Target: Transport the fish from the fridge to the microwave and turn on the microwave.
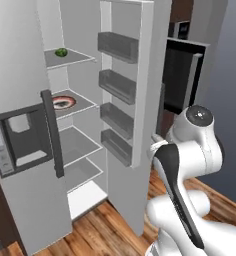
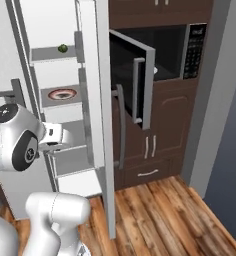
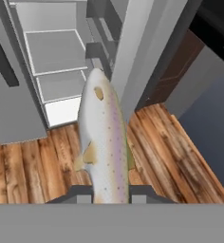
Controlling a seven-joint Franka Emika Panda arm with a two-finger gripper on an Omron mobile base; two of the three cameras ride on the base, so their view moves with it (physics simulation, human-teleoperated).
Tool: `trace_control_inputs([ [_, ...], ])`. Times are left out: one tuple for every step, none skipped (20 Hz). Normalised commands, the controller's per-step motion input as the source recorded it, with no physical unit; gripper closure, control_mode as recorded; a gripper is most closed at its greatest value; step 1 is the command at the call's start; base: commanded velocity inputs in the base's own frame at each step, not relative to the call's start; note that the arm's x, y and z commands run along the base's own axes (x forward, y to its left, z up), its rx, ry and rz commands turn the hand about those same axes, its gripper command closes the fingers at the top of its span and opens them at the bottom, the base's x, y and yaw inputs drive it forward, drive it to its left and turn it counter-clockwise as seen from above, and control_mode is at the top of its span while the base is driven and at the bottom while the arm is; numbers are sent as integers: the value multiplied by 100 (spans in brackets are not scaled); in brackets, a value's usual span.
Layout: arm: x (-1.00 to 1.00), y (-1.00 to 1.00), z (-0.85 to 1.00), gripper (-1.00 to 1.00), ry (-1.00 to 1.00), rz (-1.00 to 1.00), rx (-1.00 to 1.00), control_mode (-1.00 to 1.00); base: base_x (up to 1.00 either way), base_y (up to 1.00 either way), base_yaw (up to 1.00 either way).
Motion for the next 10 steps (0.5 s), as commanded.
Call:
trace_control_inputs([
  [0,0,0,100,0,0,0,100,-57,-1,-23],
  [0,0,0,100,0,0,0,100,-53,-4,-23],
  [0,0,0,100,0,0,0,100,-50,-7,-22],
  [0,0,0,100,0,0,0,100,-46,-11,-21],
  [0,0,0,100,0,0,0,100,-39,-16,-20],
  [0,0,0,100,0,0,0,100,-35,-16,-18],
  [0,0,0,100,0,0,0,100,-24,-18,-16],
  [0,0,0,100,0,0,0,100,-16,-21,-15],
  [0,0,0,100,0,0,0,100,-15,-27,-13],
  [0,0,0,100,0,0,0,100,-13,-35,-12],
])
